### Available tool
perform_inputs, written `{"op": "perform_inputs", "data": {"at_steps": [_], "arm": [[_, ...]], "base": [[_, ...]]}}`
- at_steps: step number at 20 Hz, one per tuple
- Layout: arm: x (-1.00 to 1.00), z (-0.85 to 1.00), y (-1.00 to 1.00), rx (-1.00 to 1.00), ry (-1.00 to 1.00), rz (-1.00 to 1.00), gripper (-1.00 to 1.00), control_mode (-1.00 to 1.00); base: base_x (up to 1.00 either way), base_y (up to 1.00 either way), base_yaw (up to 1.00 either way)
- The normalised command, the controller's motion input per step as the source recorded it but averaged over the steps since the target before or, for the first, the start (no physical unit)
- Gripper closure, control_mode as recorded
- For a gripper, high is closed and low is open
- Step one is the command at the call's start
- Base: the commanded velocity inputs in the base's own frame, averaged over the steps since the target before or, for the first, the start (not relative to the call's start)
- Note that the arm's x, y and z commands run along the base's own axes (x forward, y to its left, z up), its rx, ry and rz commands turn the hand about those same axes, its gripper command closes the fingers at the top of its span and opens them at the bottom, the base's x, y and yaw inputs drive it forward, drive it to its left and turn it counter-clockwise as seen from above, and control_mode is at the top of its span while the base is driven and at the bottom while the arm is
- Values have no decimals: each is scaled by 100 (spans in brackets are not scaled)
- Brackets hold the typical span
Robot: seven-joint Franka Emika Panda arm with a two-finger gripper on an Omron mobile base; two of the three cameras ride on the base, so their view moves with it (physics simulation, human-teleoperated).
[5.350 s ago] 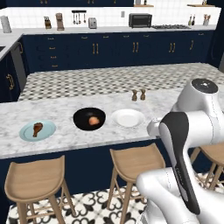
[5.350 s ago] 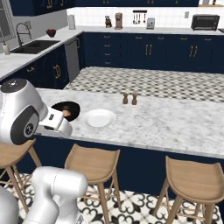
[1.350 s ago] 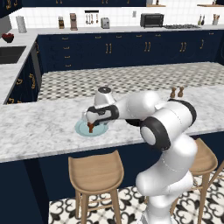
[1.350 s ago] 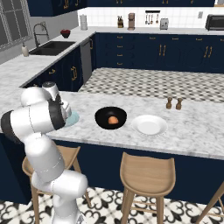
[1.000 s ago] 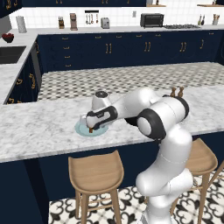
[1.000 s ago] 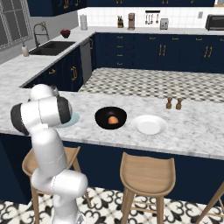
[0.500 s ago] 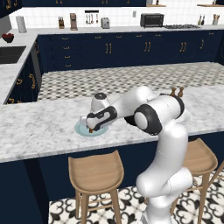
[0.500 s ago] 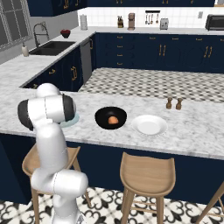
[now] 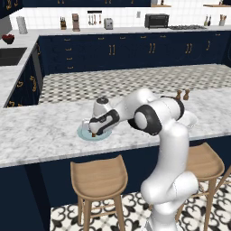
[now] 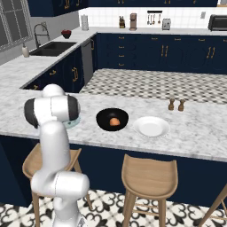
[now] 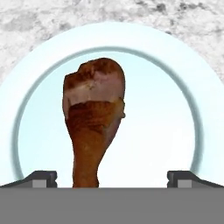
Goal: Pick the chicken drumstick and onion from their plates and place them in the bowl. Then put the bowl in the fridge.
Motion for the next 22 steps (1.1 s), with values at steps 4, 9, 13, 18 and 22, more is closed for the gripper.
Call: {"op": "perform_inputs", "data": {"at_steps": [4, 9, 13, 18, 22], "arm": [[10, -22, 3, -1, 0, 0, -100, -100], [15, -2, 14, 0, 0, -4, -100, -100], [30, 0, 27, 0, 0, -7, -100, -100], [26, -11, 17, 0, 0, -6, 100, -100], [6, -4, 0, 0, 0, -1, 100, -100]], "base": [[0, 0, 0], [0, 0, 0], [0, 0, 0], [0, 0, 0], [0, 0, 0]]}}
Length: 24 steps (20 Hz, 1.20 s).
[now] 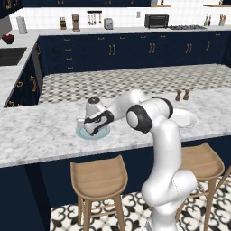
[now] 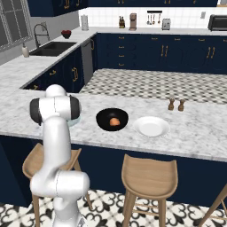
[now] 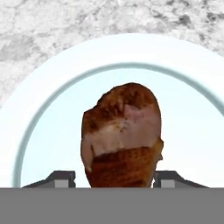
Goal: Pick the chicken drumstick and onion from their plates and place them in the bowl. Then put the bowl in the fridge.
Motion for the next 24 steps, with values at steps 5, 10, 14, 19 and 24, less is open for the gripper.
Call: {"op": "perform_inputs", "data": {"at_steps": [5, 10, 14, 19, 24], "arm": [[-18, 28, -36, 0, -1, 0, 100, -100], [-73, 75, -76, 0, 0, 0, 100, -100], [-79, 58, -92, 0, 0, 0, 100, -100], [-78, 39, -97, 0, -1, 0, 100, -100], [-23, 24, -98, 0, 0, -1, 100, -100]], "base": [[0, 0, 0], [0, 0, 0], [0, 0, 0], [0, 0, 0], [0, 0, 0]]}}
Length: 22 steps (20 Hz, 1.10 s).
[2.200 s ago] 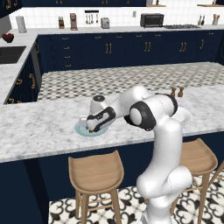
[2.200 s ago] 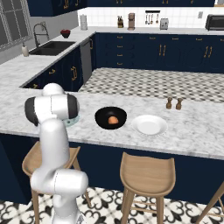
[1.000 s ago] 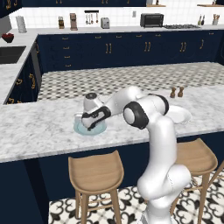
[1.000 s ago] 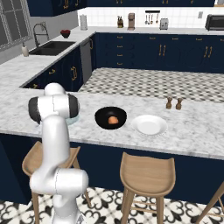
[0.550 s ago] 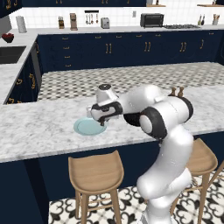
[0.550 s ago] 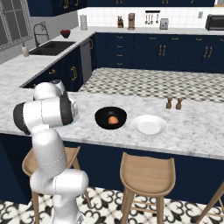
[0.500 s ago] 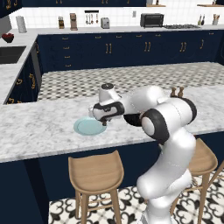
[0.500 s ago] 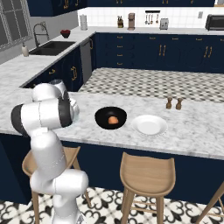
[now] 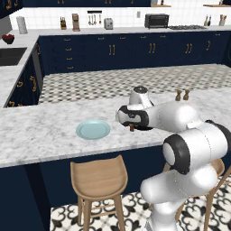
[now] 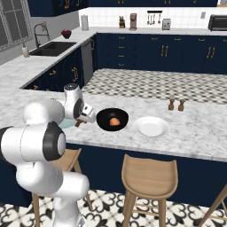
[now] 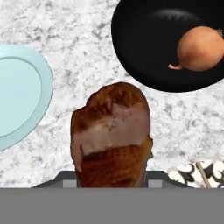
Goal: Pick the chicken drumstick and onion from their plates and place them in the bowl. Then put the bowl in the fridge.
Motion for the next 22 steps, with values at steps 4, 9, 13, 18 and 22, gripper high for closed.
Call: {"op": "perform_inputs", "data": {"at_steps": [4, 9, 13, 18, 22], "arm": [[7, 51, -76, 0, 2, 0, 100, -100], [48, 29, -62, 0, 10, 0, 100, -100], [72, 0, -33, 0, 14, 0, 100, -100], [64, -34, -3, -1, 4, 0, 100, -100], [35, -71, -1, -1, -1, 0, 100, -100]], "base": [[0, 0, 0], [0, 0, 0], [0, 0, 0], [0, 0, 0], [0, 0, 0]]}}
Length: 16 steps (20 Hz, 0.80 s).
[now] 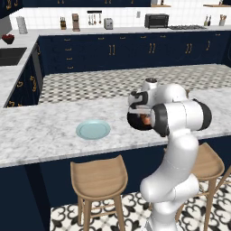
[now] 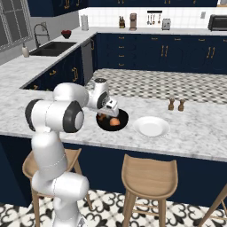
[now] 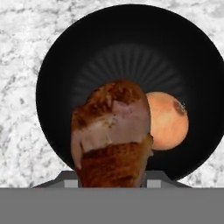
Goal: Pick the chicken drumstick and onion from their plates and place them in the bowl. Then put the bowl in the fridge.
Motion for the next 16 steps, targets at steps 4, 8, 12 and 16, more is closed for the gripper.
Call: {"op": "perform_inputs", "data": {"at_steps": [4, 8, 12, 16], "arm": [[24, -56, -1, 0, -1, 0, 100, -100], [17, -20, 0, 0, 0, 0, 100, -100], [23, 0, 0, 0, 0, 0, 100, -100], [15, -16, 0, 0, 0, 0, -100, -100]], "base": [[0, 0, 0], [0, 0, 0], [0, 0, 0], [0, 0, 0]]}}
